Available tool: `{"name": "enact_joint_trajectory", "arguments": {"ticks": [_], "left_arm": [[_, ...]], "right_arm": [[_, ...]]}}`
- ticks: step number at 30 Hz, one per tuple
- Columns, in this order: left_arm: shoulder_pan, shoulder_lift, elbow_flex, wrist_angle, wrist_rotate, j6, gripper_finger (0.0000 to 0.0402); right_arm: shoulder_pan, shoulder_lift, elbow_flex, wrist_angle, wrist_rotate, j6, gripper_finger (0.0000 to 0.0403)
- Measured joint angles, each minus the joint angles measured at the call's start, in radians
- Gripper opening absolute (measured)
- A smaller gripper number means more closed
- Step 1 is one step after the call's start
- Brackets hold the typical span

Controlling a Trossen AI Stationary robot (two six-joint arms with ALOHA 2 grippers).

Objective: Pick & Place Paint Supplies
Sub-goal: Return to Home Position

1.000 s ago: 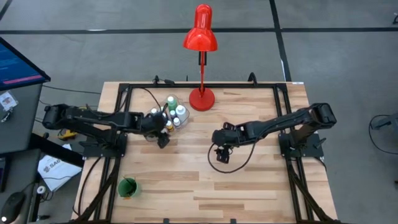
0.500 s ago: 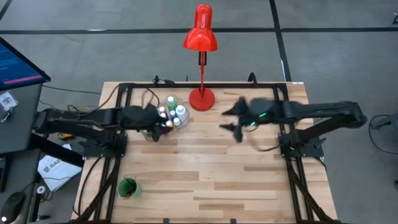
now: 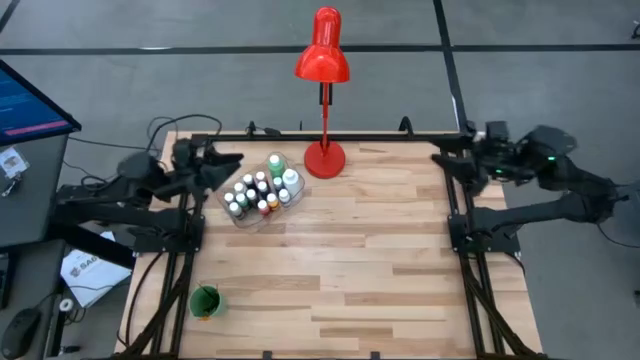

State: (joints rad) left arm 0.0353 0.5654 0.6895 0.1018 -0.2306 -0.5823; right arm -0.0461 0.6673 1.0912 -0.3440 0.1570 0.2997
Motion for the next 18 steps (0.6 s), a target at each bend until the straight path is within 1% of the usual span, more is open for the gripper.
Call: {"name": "enact_joint_trajectory", "arguments": {"ticks": [2, 5, 7, 9, 12, 14, 16, 18], "left_arm": [[0.000, -0.026, 0.000, 0.009, 0.000, -0.002, 0.0214], [0.000, -0.072, 0.000, 0.009, 0.000, -0.012, 0.0216], [0.000, -0.104, 0.000, -0.002, -0.009, 0.056, 0.0218], [0.000, -0.140, 0.000, -0.034, -0.047, 0.129, 0.0219], [0.000, -0.209, 0.000, -0.167, -0.137, 0.147, 0.0218], [0.000, -0.258, -0.001, -0.283, -0.185, 0.115, 0.0219], [0.000, -0.298, -0.001, -0.367, -0.209, 0.088, 0.0220], [0.000, -0.329, -0.001, -0.436, -0.210, 0.105, 0.0220]], "right_arm": [[0.012, -0.055, 0.000, -0.032, -0.002, 0.021, 0.0265], [0.032, -0.121, 0.000, -0.084, -0.007, -0.058, 0.0265], [0.037, -0.171, -0.004, -0.110, -0.010, -0.063, 0.0265], [0.037, -0.231, -0.024, -0.106, -0.003, -0.063, 0.0265], [0.038, -0.342, -0.071, -0.099, 0.000, -0.033, 0.0265], [0.039, -0.419, -0.126, -0.102, -0.003, -0.008, 0.0265], [0.040, -0.486, -0.200, -0.064, -0.013, 0.010, 0.0265], [0.041, -0.556, -0.289, -0.020, -0.051, 0.021, 0.0265]]}}
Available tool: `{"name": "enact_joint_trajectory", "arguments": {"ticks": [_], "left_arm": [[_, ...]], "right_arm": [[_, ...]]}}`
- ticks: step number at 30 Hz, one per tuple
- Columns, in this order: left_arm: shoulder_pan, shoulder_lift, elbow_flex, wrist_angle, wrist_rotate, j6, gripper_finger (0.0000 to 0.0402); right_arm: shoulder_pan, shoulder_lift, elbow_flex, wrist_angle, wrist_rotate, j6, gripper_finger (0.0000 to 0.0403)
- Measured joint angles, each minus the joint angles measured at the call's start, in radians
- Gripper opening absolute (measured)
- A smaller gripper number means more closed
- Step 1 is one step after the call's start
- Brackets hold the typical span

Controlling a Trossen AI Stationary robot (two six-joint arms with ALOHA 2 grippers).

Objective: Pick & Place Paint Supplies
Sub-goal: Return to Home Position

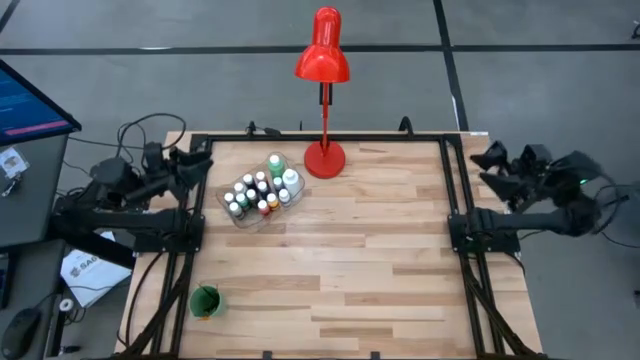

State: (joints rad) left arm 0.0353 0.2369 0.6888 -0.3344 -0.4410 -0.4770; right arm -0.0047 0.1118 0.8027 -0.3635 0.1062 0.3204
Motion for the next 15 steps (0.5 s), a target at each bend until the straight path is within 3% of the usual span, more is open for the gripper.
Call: {"name": "enact_joint_trajectory", "arguments": {"ticks": [4, 7, 12, 15], "left_arm": [[0.000, -0.026, -0.019, 0.003, 0.011, 0.064, 0.0216], [0.000, -0.043, -0.065, 0.040, 0.033, 0.087, 0.0214], [0.000, -0.085, -0.222, 0.175, 0.148, 0.090, 0.0215], [0.000, -0.137, -0.323, 0.195, 0.159, 0.063, 0.0214]], "right_arm": [[0.012, -0.109, -0.208, 0.143, -0.031, 0.052, 0.0265], [0.022, -0.106, -0.339, 0.244, -0.038, 0.071, 0.0265], [0.032, -0.087, -0.519, 0.474, -0.091, 0.069, 0.0265], [0.029, -0.110, -0.598, 0.619, -0.176, 0.065, 0.0265]]}}
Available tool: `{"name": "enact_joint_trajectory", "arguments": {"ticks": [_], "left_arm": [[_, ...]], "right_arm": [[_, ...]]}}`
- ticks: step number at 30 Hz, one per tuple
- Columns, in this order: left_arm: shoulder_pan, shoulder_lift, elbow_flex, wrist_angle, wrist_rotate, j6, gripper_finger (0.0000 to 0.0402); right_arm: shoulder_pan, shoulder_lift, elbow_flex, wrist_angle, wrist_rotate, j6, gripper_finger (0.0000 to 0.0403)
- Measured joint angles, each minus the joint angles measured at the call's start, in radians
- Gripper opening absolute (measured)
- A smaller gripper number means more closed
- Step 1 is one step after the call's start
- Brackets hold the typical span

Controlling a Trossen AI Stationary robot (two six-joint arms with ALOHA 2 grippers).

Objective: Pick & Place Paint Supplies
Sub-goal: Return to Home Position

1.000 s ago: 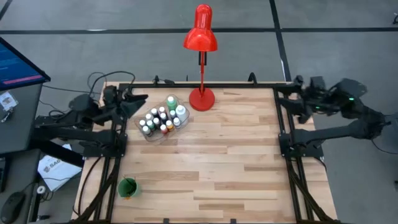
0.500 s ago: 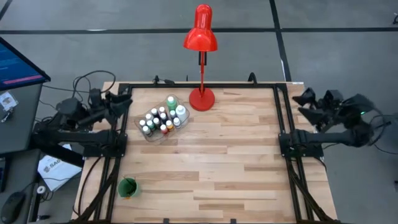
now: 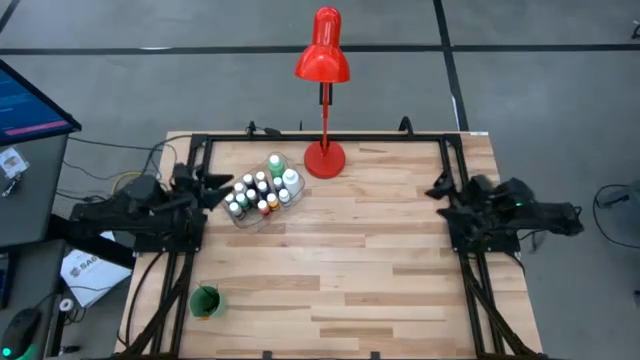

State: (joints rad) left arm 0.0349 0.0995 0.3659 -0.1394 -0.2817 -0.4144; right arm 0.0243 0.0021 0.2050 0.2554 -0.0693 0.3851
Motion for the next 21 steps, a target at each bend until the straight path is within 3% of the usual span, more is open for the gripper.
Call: {"name": "enact_joint_trajectory", "arguments": {"ticks": [7, 14, 21], "left_arm": [[-0.001, -0.099, -0.156, 0.015, 0.010, -0.028, 0.0209], [-0.002, -0.092, -0.259, 0.139, 0.123, -0.036, 0.0208], [-0.002, -0.097, -0.359, 0.258, 0.272, -0.050, 0.0208]], "right_arm": [[-0.001, 0.002, -0.102, 0.055, -0.036, 0.005, 0.0265], [-0.012, 0.001, -0.179, 0.158, -0.193, -0.075, 0.0265], [-0.058, 0.003, -0.197, 0.144, -0.226, -0.107, 0.0265]]}}
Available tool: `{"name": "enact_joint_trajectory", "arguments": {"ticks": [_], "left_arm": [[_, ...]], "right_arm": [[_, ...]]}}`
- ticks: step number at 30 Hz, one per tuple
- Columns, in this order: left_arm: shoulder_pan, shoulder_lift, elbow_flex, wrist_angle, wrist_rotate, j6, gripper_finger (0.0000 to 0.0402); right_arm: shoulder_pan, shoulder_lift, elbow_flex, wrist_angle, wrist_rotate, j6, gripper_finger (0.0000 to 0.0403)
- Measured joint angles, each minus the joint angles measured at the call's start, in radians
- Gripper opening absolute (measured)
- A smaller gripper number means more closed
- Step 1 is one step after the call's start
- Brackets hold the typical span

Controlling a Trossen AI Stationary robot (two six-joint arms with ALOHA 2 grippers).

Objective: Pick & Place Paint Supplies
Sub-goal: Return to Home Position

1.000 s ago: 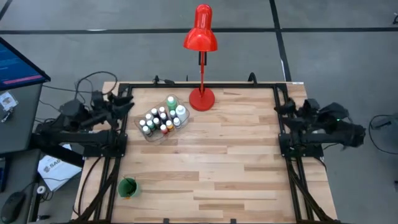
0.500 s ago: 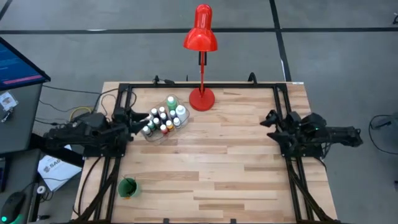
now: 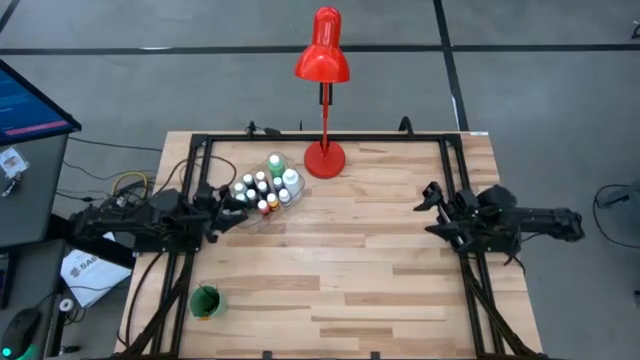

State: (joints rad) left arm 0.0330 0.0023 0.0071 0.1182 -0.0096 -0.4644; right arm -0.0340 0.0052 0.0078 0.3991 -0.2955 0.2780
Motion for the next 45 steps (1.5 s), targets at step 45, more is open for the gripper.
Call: {"name": "enact_joint_trajectory", "arguments": {"ticks": [45], "left_arm": [[0.000, 0.006, 0.000, 0.019, -0.053, 0.038, 0.0208]], "right_arm": [[-0.085, 0.008, -0.002, -0.339, -0.018, -0.015, 0.0265]]}}
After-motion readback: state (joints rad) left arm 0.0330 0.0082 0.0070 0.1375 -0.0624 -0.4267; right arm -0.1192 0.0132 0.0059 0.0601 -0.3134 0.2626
